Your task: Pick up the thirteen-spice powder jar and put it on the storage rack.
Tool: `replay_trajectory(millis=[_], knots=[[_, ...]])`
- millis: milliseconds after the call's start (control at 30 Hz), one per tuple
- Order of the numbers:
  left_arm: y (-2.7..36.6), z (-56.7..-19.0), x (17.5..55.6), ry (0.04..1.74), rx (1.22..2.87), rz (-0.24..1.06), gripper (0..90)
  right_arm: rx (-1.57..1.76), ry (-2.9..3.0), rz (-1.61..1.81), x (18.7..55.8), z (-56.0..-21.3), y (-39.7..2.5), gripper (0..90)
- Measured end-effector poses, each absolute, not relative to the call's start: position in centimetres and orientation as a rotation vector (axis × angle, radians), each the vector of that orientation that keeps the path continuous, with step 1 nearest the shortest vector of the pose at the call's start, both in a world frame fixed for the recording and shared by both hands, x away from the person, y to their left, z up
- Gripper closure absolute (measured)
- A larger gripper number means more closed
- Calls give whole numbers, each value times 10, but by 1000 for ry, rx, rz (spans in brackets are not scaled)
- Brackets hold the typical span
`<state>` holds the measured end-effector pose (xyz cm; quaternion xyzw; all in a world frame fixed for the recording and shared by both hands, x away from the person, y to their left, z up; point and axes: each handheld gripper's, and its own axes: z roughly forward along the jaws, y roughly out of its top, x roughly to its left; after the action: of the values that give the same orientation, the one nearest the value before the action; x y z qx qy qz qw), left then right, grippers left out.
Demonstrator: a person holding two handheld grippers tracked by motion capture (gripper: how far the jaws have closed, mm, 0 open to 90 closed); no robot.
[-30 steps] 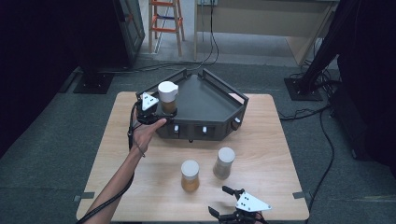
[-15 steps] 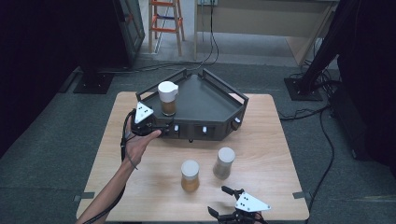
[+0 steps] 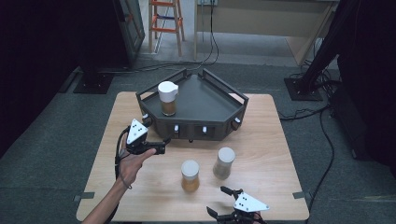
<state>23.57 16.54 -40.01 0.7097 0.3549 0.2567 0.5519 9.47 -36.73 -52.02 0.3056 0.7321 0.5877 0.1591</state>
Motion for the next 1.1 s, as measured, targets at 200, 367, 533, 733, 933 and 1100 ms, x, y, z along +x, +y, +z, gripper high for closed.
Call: replay_trajectory(millis=[200, 367, 533, 733, 933, 1100], knots=[[168, -408, 221, 814, 1676, 589, 12, 872, 2088, 1678, 94, -520, -367, 105], [169, -414, 207, 781, 1683, 591, 12, 870, 2087, 1680, 94, -520, -367, 105], [171, -421, 196, 761, 1681, 564, 12, 875, 2085, 1680, 94, -520, -367, 105], [177, -429, 181, 749, 1663, 541, 12, 872, 2085, 1680, 93, -520, -367, 105], [182, -440, 169, 749, 1662, 509, 12, 874, 2083, 1682, 93, -520, -367, 105], [184, -447, 161, 743, 1656, 506, 12, 880, 2082, 1685, 94, -520, -366, 105]])
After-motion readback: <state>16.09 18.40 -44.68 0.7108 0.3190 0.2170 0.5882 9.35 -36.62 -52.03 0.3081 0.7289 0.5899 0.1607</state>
